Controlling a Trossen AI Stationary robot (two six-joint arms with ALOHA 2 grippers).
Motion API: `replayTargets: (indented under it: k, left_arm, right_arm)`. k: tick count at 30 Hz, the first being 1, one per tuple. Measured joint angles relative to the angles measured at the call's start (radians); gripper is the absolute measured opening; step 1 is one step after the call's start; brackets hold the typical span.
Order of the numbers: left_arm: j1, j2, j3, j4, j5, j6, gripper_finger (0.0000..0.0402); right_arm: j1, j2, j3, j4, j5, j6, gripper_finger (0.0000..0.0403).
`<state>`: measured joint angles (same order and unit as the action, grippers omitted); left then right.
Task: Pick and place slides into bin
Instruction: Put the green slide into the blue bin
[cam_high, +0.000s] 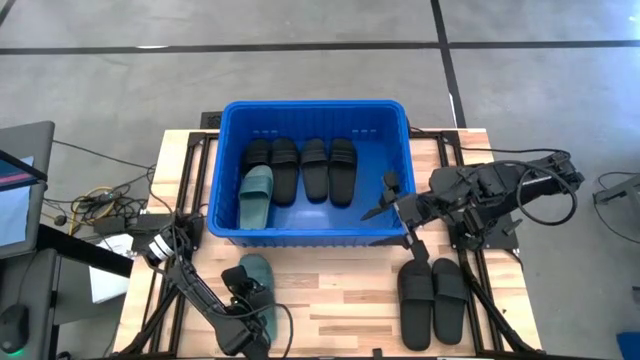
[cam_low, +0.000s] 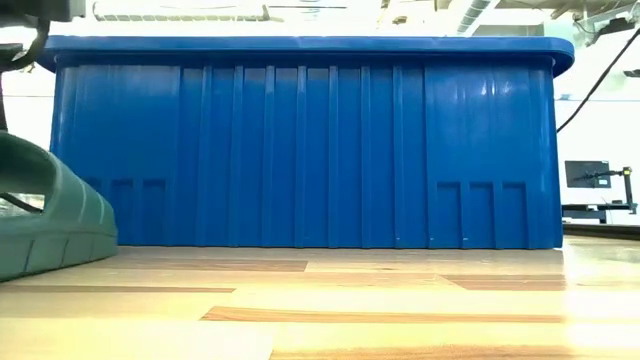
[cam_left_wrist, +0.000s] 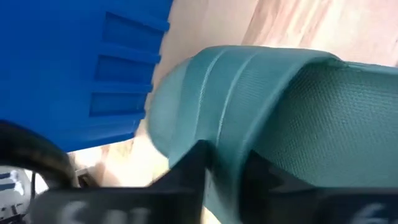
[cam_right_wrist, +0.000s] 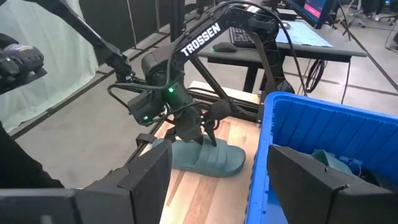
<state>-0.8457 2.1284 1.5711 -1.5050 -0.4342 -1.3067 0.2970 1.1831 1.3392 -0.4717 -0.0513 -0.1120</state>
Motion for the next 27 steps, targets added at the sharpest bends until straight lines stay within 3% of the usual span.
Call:
replayTargets:
  k: [3,15,22,27]
  left_arm:
    - [-0.001,0.0,0.024,-0.011,-0.009,-0.001,0.0012]
    - [-0.001,-0.02,0.215,-0.067,-0.069,-0.015,0.0002]
    - [-0.005,-0.068,0.372,-0.068,-0.084,0.074,0.0001]
    - [0.007,-0.096,0.524,-0.066,-0.176,0.15,0.0001]
  right_arm:
    - [0.0,0.0,0.0,-0.001,0.0,-0.001,0.0249]
    - [-0.02,0.0,0.0,-0.036,0.0,-0.001,0.0249]
    - [-0.019,0.0,0.0,-0.068,-0.002,-0.002,0.0249]
    - [-0.019,0.0,0.0,-0.076,-0.003,-0.002,0.0249]
